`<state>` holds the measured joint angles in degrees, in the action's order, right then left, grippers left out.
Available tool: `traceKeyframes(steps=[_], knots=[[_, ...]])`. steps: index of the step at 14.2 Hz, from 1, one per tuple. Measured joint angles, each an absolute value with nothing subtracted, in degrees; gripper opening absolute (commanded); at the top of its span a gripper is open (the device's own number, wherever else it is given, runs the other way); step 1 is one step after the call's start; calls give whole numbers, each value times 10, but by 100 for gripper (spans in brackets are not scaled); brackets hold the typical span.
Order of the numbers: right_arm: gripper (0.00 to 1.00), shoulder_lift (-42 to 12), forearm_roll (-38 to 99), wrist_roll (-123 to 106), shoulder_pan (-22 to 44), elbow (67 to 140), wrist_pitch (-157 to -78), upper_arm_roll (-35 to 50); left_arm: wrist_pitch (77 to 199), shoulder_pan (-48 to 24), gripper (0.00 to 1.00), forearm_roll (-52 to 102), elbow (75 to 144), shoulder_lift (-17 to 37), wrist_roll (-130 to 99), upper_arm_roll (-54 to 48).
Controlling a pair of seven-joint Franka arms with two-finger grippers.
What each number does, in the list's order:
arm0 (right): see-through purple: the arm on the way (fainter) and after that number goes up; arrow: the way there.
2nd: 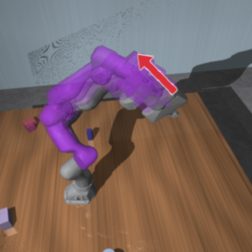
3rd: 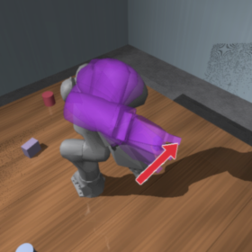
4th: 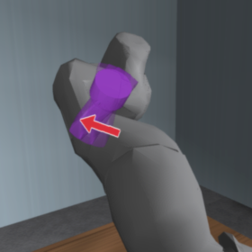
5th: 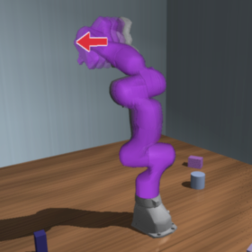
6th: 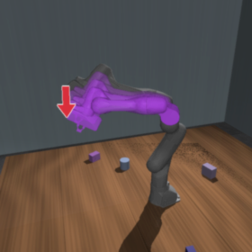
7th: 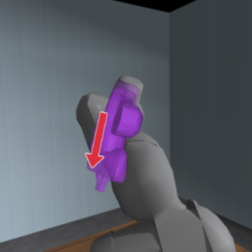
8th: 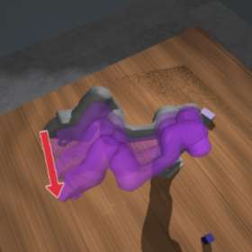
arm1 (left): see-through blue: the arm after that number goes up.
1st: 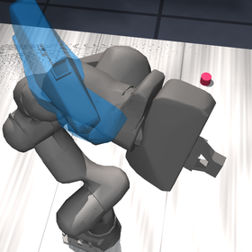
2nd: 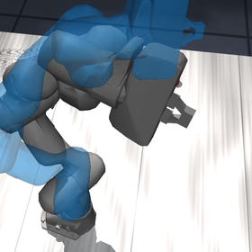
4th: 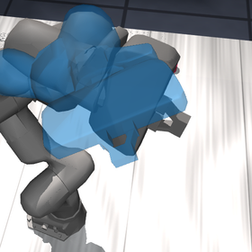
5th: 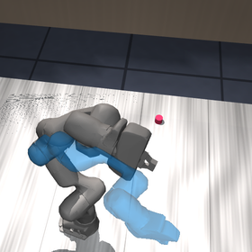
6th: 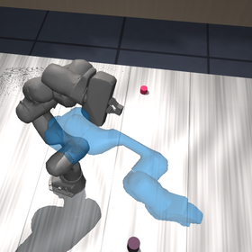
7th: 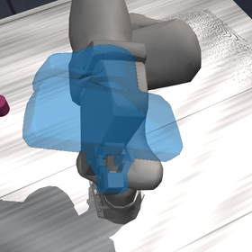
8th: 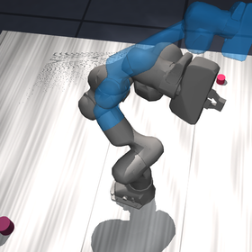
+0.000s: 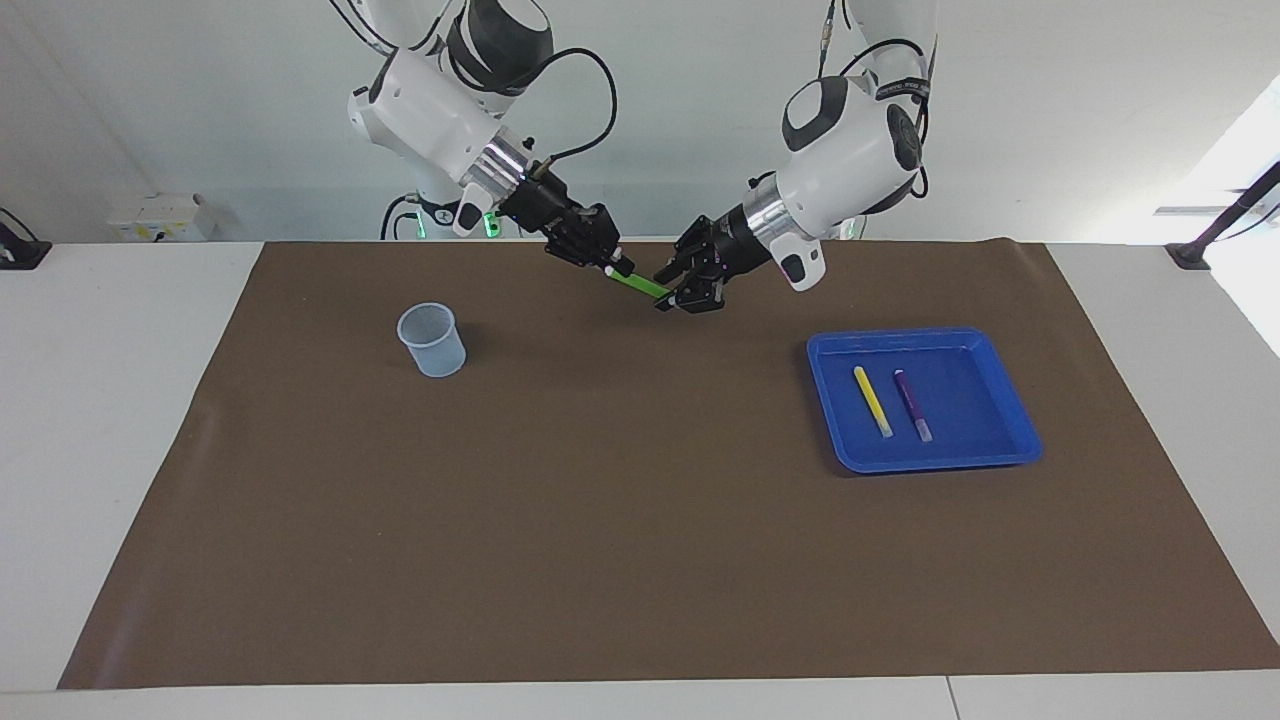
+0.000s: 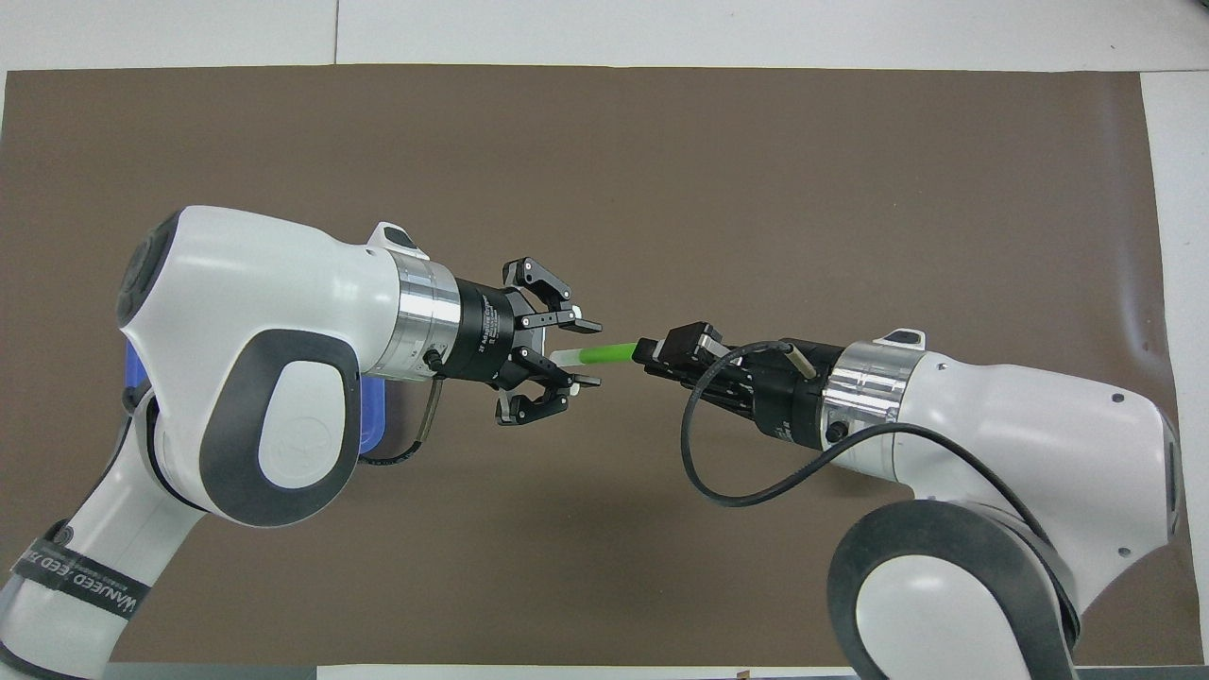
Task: Transfer and insert pens with both arms
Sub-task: 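Close the right gripper on the pen while the left gripper opens, then carry the green pen over the cup with the right gripper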
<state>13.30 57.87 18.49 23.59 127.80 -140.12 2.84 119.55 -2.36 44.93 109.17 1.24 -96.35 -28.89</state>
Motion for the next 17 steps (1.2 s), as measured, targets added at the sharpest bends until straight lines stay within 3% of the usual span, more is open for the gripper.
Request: traceKeyframes(steps=[2,4,7,11,13,17], knots=[[0,134,516,174,226,1276,-1375,25,1196,-22,100,449,1092,11,-950,-286],[0,138,402,167,191,1261,-1296,24,1196,-12,100,449,1094,11,-903,-283],[0,143,294,70,107,1218,-1156,22,1189,25,100,387,1097,11,-826,-280],[0,142,190,-92,4,1194,-1044,19,1144,79,100,322,1098,11,-646,-279],[0,137,139,-125,-17,1170,-1012,18,1122,105,100,271,1103,11,-539,-277],[0,127,102,-137,-12,1158,-1020,29,1121,154,100,169,1136,15,-315,-276]])
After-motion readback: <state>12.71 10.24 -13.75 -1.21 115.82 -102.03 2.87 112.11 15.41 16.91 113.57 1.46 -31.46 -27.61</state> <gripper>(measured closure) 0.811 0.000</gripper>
